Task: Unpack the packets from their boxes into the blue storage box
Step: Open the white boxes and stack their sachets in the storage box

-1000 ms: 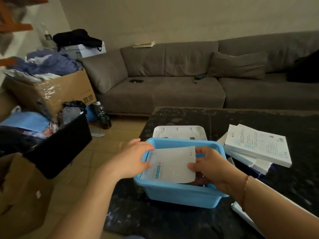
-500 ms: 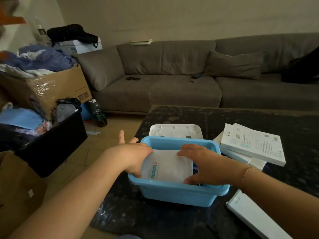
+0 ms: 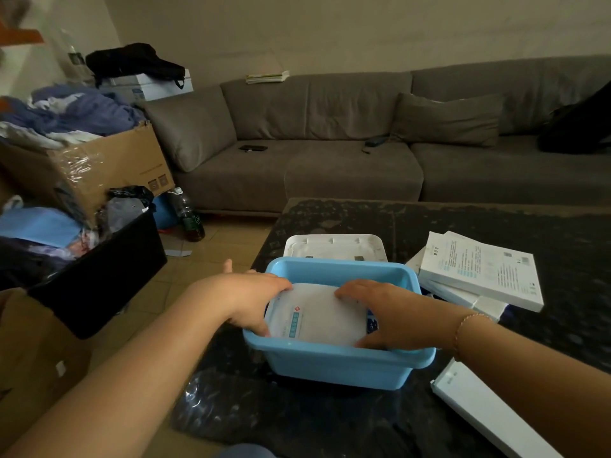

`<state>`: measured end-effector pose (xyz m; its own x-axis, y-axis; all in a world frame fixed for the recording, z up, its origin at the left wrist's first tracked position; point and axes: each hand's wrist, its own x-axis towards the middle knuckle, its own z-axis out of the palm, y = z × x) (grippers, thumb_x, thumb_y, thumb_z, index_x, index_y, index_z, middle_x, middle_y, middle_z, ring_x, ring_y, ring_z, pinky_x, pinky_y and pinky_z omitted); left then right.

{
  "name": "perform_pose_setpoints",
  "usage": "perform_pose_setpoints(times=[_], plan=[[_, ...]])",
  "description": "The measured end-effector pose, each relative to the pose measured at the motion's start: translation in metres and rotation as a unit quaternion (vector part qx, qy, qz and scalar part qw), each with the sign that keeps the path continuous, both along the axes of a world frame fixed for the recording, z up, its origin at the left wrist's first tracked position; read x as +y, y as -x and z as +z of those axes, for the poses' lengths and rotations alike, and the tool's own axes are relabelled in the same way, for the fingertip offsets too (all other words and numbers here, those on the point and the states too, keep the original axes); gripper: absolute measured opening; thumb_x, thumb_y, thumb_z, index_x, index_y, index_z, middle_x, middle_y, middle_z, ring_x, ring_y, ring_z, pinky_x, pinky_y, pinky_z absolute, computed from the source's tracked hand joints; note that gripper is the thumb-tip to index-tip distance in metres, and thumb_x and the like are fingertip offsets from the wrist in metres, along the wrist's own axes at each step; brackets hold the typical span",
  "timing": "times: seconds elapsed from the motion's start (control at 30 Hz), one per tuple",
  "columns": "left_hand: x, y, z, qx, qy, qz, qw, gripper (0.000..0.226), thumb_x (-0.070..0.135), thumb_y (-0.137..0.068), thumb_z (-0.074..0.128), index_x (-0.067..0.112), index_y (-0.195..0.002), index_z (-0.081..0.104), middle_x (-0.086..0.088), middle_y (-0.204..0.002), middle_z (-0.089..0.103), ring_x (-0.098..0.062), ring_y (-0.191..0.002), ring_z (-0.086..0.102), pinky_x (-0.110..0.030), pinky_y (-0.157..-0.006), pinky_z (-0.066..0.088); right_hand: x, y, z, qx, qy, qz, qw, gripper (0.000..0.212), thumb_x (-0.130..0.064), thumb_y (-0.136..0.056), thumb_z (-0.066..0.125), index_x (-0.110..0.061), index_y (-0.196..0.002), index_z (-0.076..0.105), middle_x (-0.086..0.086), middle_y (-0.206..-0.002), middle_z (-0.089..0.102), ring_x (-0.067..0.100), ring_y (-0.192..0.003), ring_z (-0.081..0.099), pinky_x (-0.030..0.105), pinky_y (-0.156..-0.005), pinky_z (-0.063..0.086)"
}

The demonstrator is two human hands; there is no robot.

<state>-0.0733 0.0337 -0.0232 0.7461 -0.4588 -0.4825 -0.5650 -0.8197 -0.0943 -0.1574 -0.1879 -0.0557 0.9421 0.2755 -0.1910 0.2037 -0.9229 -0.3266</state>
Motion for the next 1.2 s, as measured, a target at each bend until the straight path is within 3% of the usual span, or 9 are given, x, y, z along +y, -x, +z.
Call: perform_pose_setpoints(times=[0.23,0.37,0.47,0.5,0.57,0.63,0.7,0.8,1.2], plan=[[-0.004,0.034,0.02,-0.118,0.155,-0.009,0.981,0.075,0.044,-0.09,0.065,0.034,-0.152,0.025,0.017,-0.158,0.026,-0.012,-0.14,0.035,-0.035,-0.113,0.034,-0.019,0.012,0.015,-0.104,-0.073,-0.077,0.989,0.051,-0.042,-0.089,0.065,-0.041,-0.135,0.046,-0.018,-0.142,0.045,0.002,-0.117,0.045,0.02,-0.096,0.04],[-0.052,0.101,0.002,-0.257,0.486,-0.129,0.826,0.016,0.046,-0.09,0.056,0.033,-0.1,0.059,0.019,-0.102,0.059,-0.003,-0.095,0.054,-0.027,-0.081,0.048,-0.05,0.043,0.021,-0.193,-0.176,-0.182,0.948,0.035,-0.034,-0.088,0.066,-0.036,-0.122,0.059,-0.019,-0.121,0.058,0.004,-0.106,0.058,0.016,-0.085,0.049],[-0.047,0.183,0.009,-0.221,0.483,-0.248,0.81,0.022,0.046,-0.086,0.061,0.026,-0.077,0.057,0.012,-0.075,0.055,-0.007,-0.073,0.049,-0.025,-0.061,0.044,-0.076,0.083,0.014,-0.249,-0.248,-0.256,0.9,0.023,-0.025,-0.088,0.068,-0.031,-0.11,0.067,-0.021,-0.108,0.066,0.0,-0.097,0.064,0.01,-0.077,0.051],[-0.123,0.136,-0.072,-0.243,0.53,-0.266,0.767,0.023,0.047,-0.081,0.063,0.025,-0.074,0.059,0.01,-0.071,0.055,-0.011,-0.069,0.048,-0.027,-0.057,0.041,-0.085,0.098,0.008,-0.268,-0.267,-0.279,0.883,0.02,-0.022,-0.087,0.069,-0.028,-0.107,0.07,-0.019,-0.104,0.069,-0.001,-0.096,0.066,0.012,-0.078,0.054],[-0.233,0.111,-0.26,-0.165,0.418,-0.319,0.834,0.023,0.049,-0.065,0.066,0.027,-0.069,0.061,0.011,-0.056,0.047,-0.024,-0.053,0.04,-0.03,-0.052,0.033,-0.105,0.132,-0.005,-0.296,-0.284,-0.326,0.852,0.016,-0.017,-0.086,0.071,-0.023,-0.101,0.073,-0.013,-0.095,0.074,0.0,-0.089,0.069,0.015,-0.078,0.056],[-0.323,0.111,-0.362,-0.166,0.441,-0.394,0.789,0.031,0.057,-0.05,0.071,0.033,-0.066,0.058,0.014,-0.042,0.033,-0.031,-0.042,0.031,-0.035,-0.052,0.038,-0.124,0.166,-0.018,-0.306,-0.285,-0.382,0.824,0.013,-0.016,-0.085,0.072,-0.024,-0.096,0.073,-0.01,-0.086,0.075,0.001,-0.081,0.071,0.016,-0.072,0.056],[-0.291,0.156,-0.337,-0.179,0.413,-0.4,0.798,0.029,0.054,-0.057,0.068,0.028,-0.069,0.06,0.013,-0.057,0.047,-0.027,-0.05,0.04,-0.031,-0.052,0.038,-0.139,0.198,-0.031,-0.304,-0.297,-0.434,0.795,0.013,-0.013,-0.085,0.072,-0.024,-0.091,0.073,-0.007,-0.079,0.075,0.003,-0.073,0.07,0.017,-0.066,0.056],[-0.145,0.243,-0.125,-0.14,0.425,-0.305,0.841,0.04,0.064,-0.063,0.065,0.026,-0.077,0.06,0.005,-0.076,0.059,-0.015,-0.067,0.054,-0.026,-0.059,0.047,-0.153,0.234,-0.055,-0.292,-0.323,-0.495,0.752,0.016,-0.007,-0.085,0.071,-0.023,-0.087,0.072,-0.004,-0.074,0.075,0.009,-0.068,0.071,0.022,-0.065,0.057],[-0.225,0.242,-0.166,-0.107,0.669,-0.112,0.727,0.019,0.031,-0.092,0.054,0.024,-0.076,0.048,0.015,-0.085,0.052,-0.009,-0.089,0.045,-0.037,-0.073,0.048,-0.118,0.258,-0.1,-0.21,-0.266,-0.525,0.781,0.017,-0.014,-0.079,0.076,-0.03,-0.072,0.074,-0.025,-0.068,0.069,-0.004,-0.065,0.064,0.008,-0.061,0.046]])
